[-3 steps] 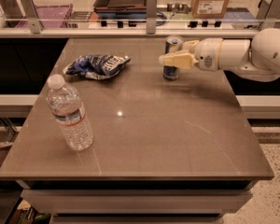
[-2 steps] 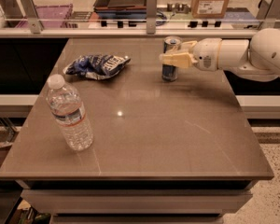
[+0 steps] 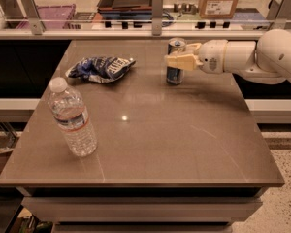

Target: Pick redbull can

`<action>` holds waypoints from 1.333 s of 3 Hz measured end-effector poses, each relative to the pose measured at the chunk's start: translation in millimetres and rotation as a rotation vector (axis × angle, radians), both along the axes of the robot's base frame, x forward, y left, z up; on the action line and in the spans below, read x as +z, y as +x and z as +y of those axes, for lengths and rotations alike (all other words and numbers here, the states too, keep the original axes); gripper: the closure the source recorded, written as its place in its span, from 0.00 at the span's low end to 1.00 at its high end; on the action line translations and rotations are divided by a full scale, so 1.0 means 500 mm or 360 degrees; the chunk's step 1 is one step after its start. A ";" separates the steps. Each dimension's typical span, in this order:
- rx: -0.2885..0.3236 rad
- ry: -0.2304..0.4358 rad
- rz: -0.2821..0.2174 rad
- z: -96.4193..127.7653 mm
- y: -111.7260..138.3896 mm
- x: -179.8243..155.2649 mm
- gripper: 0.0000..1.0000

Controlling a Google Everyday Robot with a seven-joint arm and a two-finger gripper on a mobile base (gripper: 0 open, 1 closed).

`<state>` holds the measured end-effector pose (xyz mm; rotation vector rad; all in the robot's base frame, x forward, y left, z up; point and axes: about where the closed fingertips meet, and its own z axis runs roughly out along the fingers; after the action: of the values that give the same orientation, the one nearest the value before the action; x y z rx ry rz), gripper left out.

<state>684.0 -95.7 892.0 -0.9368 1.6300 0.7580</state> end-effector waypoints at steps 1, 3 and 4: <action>0.0021 0.0013 -0.0032 0.002 0.013 0.015 1.00; 0.0046 0.0031 -0.0157 -0.010 0.047 0.096 1.00; 0.0028 -0.0058 -0.0231 -0.003 0.042 0.176 1.00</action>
Offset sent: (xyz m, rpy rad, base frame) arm 0.0302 -0.0132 0.0539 0.0440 -0.1224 0.0352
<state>705.1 -97.3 979.9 -1.0098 1.5148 0.6588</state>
